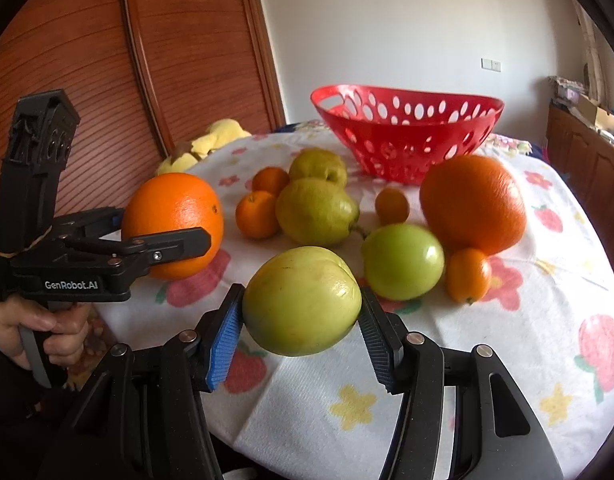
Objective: Organize fruits
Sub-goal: 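Carry the green apple into the red basket and open the right tool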
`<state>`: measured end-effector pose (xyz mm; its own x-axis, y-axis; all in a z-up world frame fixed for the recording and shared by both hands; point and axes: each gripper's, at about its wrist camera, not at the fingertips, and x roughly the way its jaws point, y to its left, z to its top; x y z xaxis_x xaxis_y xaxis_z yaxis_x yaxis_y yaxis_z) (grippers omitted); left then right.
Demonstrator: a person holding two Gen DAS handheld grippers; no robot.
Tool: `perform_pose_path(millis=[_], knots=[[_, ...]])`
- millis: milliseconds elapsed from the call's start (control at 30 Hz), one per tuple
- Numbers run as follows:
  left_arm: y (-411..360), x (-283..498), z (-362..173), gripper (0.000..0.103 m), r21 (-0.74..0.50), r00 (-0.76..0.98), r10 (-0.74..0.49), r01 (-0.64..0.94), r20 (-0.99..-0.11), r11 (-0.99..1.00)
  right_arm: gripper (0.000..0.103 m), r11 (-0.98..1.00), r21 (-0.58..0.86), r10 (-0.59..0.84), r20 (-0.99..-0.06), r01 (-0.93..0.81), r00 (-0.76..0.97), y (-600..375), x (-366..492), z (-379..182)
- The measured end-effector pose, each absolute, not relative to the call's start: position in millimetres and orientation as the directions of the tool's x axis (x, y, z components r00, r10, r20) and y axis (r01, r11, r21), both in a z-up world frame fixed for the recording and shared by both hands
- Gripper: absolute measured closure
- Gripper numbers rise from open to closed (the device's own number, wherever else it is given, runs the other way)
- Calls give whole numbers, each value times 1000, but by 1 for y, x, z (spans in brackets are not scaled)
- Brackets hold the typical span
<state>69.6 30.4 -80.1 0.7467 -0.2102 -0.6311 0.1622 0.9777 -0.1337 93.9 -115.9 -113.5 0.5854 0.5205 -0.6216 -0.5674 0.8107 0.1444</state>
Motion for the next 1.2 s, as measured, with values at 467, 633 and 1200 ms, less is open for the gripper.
perform_pose_path(millis=[467,633,1200], knots=[[19,107,-25,20,-113,790,-282,263,-545,958,45,815,60,515,-529,-576,674,-136,135,-53],[14,131,-19,20,-115,784,-293,277,-547,954,45,823,45,504,-516,-566,693,-141,161,-41],[9,210,-1,20,-79,783,-265,268,-563,960,45,820,21,451,-638,-572,624,-126,285,-58]])
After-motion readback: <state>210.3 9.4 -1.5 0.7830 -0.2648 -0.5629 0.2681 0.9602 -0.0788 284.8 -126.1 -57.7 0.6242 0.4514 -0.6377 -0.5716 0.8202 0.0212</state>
